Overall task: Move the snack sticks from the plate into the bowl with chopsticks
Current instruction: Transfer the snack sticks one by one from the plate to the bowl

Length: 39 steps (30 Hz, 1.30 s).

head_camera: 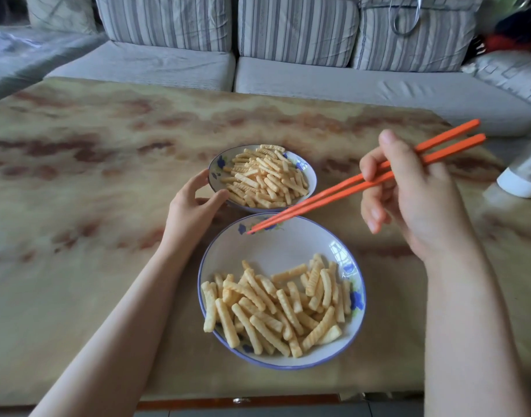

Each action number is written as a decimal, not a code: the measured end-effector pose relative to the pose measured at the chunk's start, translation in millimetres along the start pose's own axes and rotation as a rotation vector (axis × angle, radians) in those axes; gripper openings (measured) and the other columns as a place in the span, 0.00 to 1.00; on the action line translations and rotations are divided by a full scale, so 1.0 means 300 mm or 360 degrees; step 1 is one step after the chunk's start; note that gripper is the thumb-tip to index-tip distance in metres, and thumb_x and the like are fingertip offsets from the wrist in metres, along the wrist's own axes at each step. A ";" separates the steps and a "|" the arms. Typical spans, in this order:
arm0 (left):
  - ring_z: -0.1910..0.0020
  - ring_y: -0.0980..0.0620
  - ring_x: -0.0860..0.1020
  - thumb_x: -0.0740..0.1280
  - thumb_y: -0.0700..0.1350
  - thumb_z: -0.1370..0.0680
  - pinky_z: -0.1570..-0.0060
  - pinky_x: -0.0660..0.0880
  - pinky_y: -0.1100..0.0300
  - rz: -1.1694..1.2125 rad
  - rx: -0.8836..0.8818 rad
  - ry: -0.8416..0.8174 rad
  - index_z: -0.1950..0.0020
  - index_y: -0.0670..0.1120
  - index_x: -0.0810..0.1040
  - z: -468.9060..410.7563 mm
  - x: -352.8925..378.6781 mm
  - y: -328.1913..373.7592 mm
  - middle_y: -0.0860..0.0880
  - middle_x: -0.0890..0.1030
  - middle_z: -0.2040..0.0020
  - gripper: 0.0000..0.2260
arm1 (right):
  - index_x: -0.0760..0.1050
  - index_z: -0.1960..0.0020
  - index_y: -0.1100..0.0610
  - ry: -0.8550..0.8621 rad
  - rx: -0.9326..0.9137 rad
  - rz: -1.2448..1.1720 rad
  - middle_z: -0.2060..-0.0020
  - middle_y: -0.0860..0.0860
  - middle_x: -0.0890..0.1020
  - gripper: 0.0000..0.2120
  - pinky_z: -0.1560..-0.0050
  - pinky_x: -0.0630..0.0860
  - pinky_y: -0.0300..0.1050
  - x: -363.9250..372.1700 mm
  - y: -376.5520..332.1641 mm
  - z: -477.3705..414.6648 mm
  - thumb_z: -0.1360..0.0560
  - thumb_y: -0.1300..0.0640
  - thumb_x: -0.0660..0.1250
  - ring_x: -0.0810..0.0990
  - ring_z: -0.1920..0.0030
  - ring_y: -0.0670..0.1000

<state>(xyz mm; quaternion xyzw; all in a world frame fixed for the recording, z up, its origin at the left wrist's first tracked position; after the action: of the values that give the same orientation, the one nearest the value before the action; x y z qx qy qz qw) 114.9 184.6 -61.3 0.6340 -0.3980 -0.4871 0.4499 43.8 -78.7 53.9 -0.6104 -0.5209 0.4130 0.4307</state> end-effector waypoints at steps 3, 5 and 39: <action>0.58 0.56 0.84 0.70 0.46 0.23 0.53 0.80 0.63 0.0005 0.0009 0.0000 0.30 0.53 0.74 -0.002 0.001 -0.001 0.55 0.83 0.44 0.21 | 0.68 0.66 0.58 -0.0153 0.0074 0.0117 0.84 0.53 0.67 0.21 0.80 0.58 0.38 0.010 -0.003 0.020 0.18 0.50 0.54 0.67 0.85 0.53; 0.58 0.58 0.84 0.70 0.46 0.23 0.57 0.78 0.70 -0.0001 0.0032 0.0003 0.30 0.52 0.74 -0.001 0.000 0.005 0.57 0.82 0.43 0.21 | 0.68 0.66 0.59 -0.0227 0.0107 0.0128 0.84 0.54 0.67 0.21 0.80 0.59 0.39 0.023 0.006 0.026 0.18 0.50 0.54 0.67 0.85 0.52; 0.59 0.55 0.84 0.70 0.45 0.23 0.61 0.77 0.70 0.0060 0.0016 -0.0001 0.31 0.52 0.75 -0.001 0.002 -0.001 0.56 0.84 0.48 0.20 | 0.71 0.65 0.57 0.0327 -0.0123 -0.0105 0.79 0.51 0.75 0.21 0.80 0.64 0.38 0.148 0.101 -0.056 0.16 0.53 0.53 0.76 0.80 0.52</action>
<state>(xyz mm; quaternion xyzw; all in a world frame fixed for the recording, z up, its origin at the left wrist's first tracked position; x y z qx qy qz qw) 115.3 184.2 -61.6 0.6286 -0.4124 -0.4766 0.4557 73.6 -38.9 27.3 -0.6482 -0.5094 0.3133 0.4714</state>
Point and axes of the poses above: each hand's wrist, its own z-axis away from the middle knuckle, its own x-axis out of the palm, y = z × x, the point moved 7 cm from there along -z, towards the middle knuckle
